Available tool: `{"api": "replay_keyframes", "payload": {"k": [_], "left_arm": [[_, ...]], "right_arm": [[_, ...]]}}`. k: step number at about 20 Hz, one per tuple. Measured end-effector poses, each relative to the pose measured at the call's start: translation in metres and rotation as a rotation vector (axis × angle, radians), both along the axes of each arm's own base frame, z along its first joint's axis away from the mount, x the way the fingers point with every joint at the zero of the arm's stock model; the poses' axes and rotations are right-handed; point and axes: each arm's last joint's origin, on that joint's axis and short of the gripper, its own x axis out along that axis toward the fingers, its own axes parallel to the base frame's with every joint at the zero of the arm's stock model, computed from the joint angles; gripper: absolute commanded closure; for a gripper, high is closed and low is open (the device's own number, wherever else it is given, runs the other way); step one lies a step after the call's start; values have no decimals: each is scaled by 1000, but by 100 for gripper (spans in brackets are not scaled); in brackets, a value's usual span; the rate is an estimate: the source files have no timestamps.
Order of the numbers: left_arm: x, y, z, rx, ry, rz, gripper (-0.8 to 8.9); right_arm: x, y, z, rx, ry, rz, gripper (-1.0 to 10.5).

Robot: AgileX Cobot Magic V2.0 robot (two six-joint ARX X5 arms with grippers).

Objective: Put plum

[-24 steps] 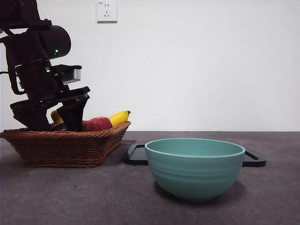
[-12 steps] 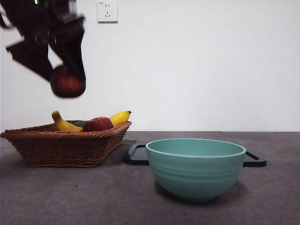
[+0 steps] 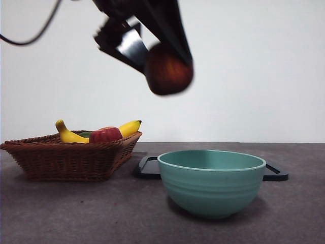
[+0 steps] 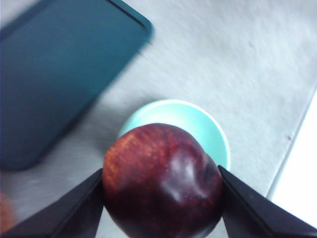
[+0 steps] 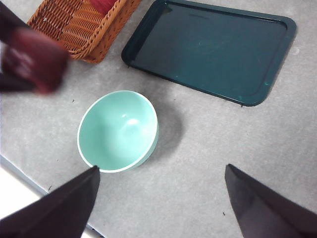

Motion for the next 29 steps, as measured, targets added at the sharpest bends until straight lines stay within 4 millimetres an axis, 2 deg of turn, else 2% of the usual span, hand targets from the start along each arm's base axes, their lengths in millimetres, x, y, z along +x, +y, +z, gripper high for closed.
{"api": "replay_keyframes", "payload": {"k": [6, 12, 18, 20, 22, 29], "left_arm": [[5, -42, -50, 75, 60, -74, 573], [11, -61, -90, 149, 85, -109, 573], [13, -66, -100, 166, 74, -120, 551], [13, -66, -102, 174, 76, -124, 474], [13, -66, -102, 174, 74, -127, 438], [13, -66, -102, 175, 72, -131, 438]], "right_arm": [[0, 0, 0, 0, 0, 0, 541], [0, 0, 0, 0, 0, 0, 541], [0, 0, 0, 0, 0, 0, 541], [0, 0, 0, 0, 0, 0, 541], [0, 0, 0, 0, 0, 0, 541], [0, 0, 0, 0, 0, 0, 541]]}}
